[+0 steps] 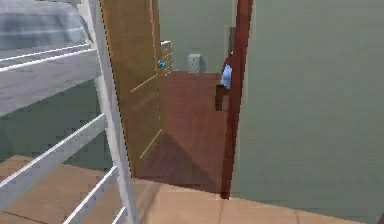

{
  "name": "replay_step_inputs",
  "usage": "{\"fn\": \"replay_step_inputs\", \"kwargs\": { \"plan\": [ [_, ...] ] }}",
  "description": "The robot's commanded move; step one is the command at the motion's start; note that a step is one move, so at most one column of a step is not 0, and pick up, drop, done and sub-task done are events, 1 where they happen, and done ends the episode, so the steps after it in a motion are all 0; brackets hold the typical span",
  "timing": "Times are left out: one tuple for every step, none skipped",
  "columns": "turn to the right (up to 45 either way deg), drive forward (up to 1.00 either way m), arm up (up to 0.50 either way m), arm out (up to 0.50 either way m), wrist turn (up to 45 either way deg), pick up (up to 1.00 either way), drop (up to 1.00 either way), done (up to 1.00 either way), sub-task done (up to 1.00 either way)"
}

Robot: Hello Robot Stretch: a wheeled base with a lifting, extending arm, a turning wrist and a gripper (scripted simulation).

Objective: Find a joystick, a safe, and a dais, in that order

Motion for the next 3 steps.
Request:
{"fn": "replay_step_inputs", "kwargs": {
  "plan": [
    [0.0,1.0,0.0,0.0,0.0,0.0,0.0,0.0,0.0],
    [0.0,1.0,0.0,0.0,0.0,0.0,0.0,0.0,0.0],
    [-3.0,0.0,0.0,0.0,0.0,0.0,0.0,0.0,0.0]
  ]
}}
